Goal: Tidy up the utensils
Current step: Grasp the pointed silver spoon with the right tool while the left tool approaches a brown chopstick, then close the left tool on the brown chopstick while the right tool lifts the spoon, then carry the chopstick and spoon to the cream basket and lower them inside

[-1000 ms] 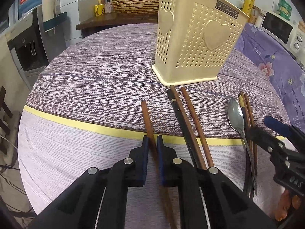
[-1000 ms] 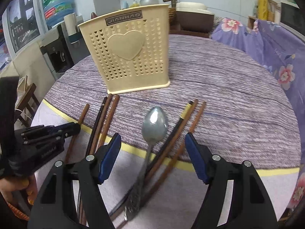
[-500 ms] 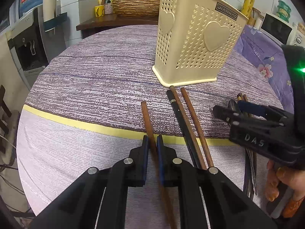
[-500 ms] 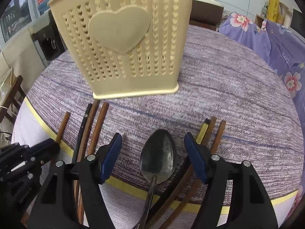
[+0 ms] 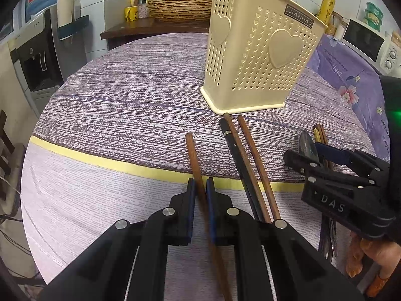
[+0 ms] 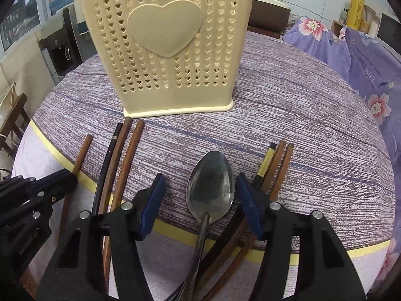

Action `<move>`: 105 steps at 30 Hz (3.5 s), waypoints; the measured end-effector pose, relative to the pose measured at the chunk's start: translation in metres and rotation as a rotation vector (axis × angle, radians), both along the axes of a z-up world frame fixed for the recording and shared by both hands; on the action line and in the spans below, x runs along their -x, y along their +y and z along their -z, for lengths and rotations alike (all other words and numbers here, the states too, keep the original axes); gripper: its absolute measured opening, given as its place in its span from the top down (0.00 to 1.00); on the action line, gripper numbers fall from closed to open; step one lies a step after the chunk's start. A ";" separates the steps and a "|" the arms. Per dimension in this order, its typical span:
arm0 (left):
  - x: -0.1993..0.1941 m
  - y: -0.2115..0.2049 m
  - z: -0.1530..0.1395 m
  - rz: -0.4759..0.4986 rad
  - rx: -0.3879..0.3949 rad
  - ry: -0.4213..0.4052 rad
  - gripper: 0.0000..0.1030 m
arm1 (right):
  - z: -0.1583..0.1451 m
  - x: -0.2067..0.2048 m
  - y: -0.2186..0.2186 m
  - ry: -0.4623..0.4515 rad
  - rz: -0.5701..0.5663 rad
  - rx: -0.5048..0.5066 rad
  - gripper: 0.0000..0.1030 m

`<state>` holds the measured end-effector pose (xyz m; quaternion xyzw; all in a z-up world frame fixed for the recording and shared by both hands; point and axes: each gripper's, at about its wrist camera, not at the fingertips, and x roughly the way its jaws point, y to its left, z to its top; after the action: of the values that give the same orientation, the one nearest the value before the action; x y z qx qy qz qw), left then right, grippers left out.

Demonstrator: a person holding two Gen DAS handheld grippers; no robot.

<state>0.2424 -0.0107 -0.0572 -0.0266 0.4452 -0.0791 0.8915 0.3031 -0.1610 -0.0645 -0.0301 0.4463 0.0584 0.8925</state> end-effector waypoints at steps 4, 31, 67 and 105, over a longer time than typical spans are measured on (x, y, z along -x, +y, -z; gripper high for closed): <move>0.000 -0.001 0.000 -0.002 0.004 0.001 0.90 | -0.002 -0.002 -0.001 0.000 0.005 0.000 0.57; -0.006 0.002 -0.001 -0.019 0.026 0.032 0.90 | -0.096 0.082 -0.049 -0.310 0.014 -0.198 0.63; 0.012 0.022 -0.117 -0.048 0.115 -0.253 0.92 | -0.112 0.093 -0.044 -0.380 -0.006 -0.202 0.63; 0.010 0.021 -0.268 0.055 0.232 -0.581 0.92 | -0.216 0.040 -0.035 -0.550 -0.106 -0.237 0.64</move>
<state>0.2325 0.0105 0.2112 -0.0923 0.1606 -0.1575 0.9700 0.2629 -0.1964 0.1513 0.0364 0.1756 0.1460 0.9729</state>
